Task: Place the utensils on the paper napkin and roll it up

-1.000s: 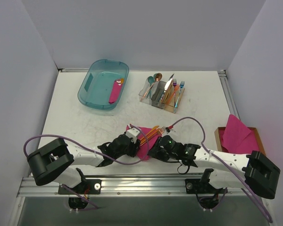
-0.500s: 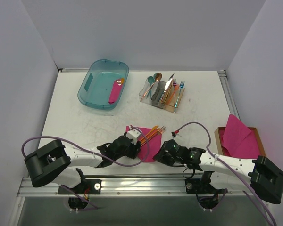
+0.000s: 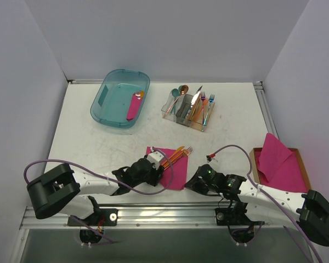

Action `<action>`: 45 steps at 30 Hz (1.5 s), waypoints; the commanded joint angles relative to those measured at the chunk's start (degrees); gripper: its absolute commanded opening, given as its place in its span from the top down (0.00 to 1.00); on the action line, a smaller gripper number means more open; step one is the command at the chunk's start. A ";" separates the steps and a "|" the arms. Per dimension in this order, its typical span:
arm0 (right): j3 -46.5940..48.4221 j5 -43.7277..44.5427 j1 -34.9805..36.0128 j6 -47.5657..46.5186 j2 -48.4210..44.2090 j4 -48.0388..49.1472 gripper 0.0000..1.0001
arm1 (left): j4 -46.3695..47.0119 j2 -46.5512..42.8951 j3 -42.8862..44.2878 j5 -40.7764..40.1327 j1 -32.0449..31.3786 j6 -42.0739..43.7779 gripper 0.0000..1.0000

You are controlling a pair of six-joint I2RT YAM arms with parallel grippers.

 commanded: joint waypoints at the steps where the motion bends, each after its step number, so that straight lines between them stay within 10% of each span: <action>1: -1.35 0.55 -1.47 0.20 -1.90 -3.77 0.98 | -1.17 -0.38 2.48 1.57 -0.72 0.61 0.39; 7: -1.09 -0.16 -1.82 -0.95 -2.70 -4.48 0.59 | -1.88 -0.39 2.92 1.75 -0.90 1.05 0.38; 17: 0.84 -0.60 -0.68 -2.10 6.44 2.10 0.54 | -0.91 1.90 3.18 2.72 -0.90 0.08 0.38; 23: 0.84 -0.42 -0.59 -1.22 8.47 2.47 0.65 | -0.91 2.17 3.18 3.07 -0.90 -0.10 0.38; 30: 1.02 0.11 -1.12 -0.86 2.41 -2.80 1.00 | -0.47 2.78 3.27 4.04 -0.90 -0.10 0.38; 45: 1.20 -3.67 -4.81 -4.64 4.60 -3.60 1.00 | -3.28 4.01 5.29 5.01 -2.13 1.66 0.36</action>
